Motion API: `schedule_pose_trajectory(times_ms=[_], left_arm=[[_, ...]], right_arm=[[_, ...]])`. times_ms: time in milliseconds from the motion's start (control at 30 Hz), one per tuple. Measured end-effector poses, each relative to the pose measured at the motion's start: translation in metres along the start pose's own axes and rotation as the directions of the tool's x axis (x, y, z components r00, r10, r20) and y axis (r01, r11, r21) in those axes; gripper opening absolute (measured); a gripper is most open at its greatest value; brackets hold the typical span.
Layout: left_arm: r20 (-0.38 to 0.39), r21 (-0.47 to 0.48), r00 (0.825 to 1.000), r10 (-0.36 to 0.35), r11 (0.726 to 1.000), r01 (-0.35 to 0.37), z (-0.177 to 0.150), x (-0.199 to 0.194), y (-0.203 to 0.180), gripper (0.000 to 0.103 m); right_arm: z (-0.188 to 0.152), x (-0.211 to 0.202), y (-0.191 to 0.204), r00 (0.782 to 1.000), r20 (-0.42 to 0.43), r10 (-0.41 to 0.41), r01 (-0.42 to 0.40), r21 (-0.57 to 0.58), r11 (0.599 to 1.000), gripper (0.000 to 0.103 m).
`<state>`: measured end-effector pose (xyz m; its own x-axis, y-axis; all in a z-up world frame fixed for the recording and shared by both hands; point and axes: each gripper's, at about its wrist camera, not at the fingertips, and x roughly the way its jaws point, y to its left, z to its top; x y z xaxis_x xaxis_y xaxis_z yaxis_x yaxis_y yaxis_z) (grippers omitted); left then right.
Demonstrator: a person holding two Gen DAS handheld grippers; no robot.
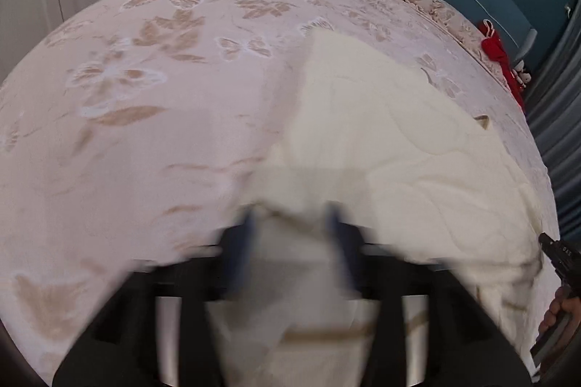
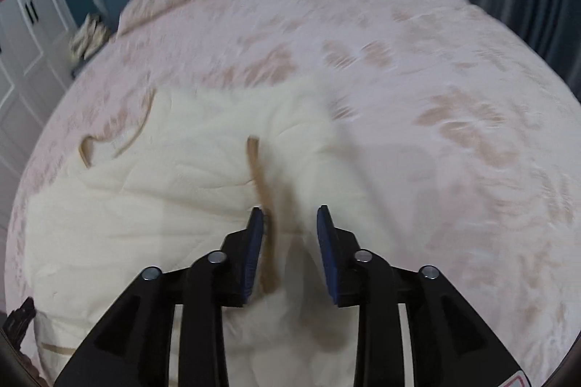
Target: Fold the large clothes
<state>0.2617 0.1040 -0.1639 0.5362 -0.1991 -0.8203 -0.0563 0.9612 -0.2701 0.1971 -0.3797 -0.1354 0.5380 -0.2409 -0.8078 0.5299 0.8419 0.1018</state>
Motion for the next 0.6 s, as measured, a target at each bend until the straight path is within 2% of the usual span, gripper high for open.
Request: schedule_pose_trajectory(times_ms=[33, 100, 133, 167, 200, 267, 333, 400, 467, 600], left_arm=[[0.018, 0.004, 1.0, 0.024, 1.0, -0.024, -0.005, -0.017, 0.012, 0.088], [0.046, 0.021, 0.999, 0.013, 1.0, -0.014, -0.012, -0.041, 0.028, 0.088], [0.06, 0.019, 0.997, 0.041, 0.999, -0.043, -0.015, -0.057, 0.036, 0.086], [0.079, 0.012, 0.996, 0.05, 0.999, -0.051, -0.014, -0.066, 0.038, 0.08], [0.1, 0.011, 0.995, 0.027, 1.0, -0.028, -0.011, -0.075, 0.034, 0.076], [0.104, 0.032, 0.994, -0.025, 0.999, 0.021, 0.0, -0.079, 0.014, 0.067], [0.093, 0.081, 0.993, -0.07, 0.995, 0.062, 0.011, -0.07, -0.023, 0.062], [0.079, 0.123, 0.993, -0.083, 0.99, 0.072, 0.016, -0.056, -0.052, 0.059], [0.053, 0.171, 0.996, -0.073, 0.983, 0.063, 0.016, -0.033, -0.082, 0.052], [-0.022, 0.204, 0.999, -0.042, 0.978, 0.045, 0.003, 0.01, -0.109, 0.042]], right_arm=[[-0.002, -0.01, -0.004, 0.999, 0.012, -0.039, 0.039, -0.003, 0.999, 0.032], [-0.013, -0.031, -0.011, 0.999, 0.03, -0.039, 0.04, -0.007, 0.999, 0.034], [-0.019, -0.041, -0.01, 0.999, 0.036, -0.04, 0.04, -0.009, 0.999, 0.034], [-0.025, -0.05, -0.003, 0.999, 0.033, -0.012, 0.013, -0.02, 1.0, 0.035], [-0.031, -0.054, 0.006, 0.999, 0.024, 0.026, -0.025, -0.036, 0.999, 0.033], [-0.043, -0.063, 0.048, 0.992, 0.001, 0.125, -0.124, -0.115, 0.986, 0.019], [-0.054, -0.066, 0.091, 0.98, -0.029, 0.196, -0.198, -0.19, 0.962, 0.01], [-0.062, -0.062, 0.126, 0.967, -0.059, 0.246, -0.253, -0.23, 0.94, 0.007], [-0.069, -0.051, 0.155, 0.961, -0.09, 0.261, -0.276, -0.264, 0.924, 0.003], [-0.084, -0.022, 0.179, 0.96, -0.152, 0.236, -0.272, -0.3, 0.914, 0.0]])
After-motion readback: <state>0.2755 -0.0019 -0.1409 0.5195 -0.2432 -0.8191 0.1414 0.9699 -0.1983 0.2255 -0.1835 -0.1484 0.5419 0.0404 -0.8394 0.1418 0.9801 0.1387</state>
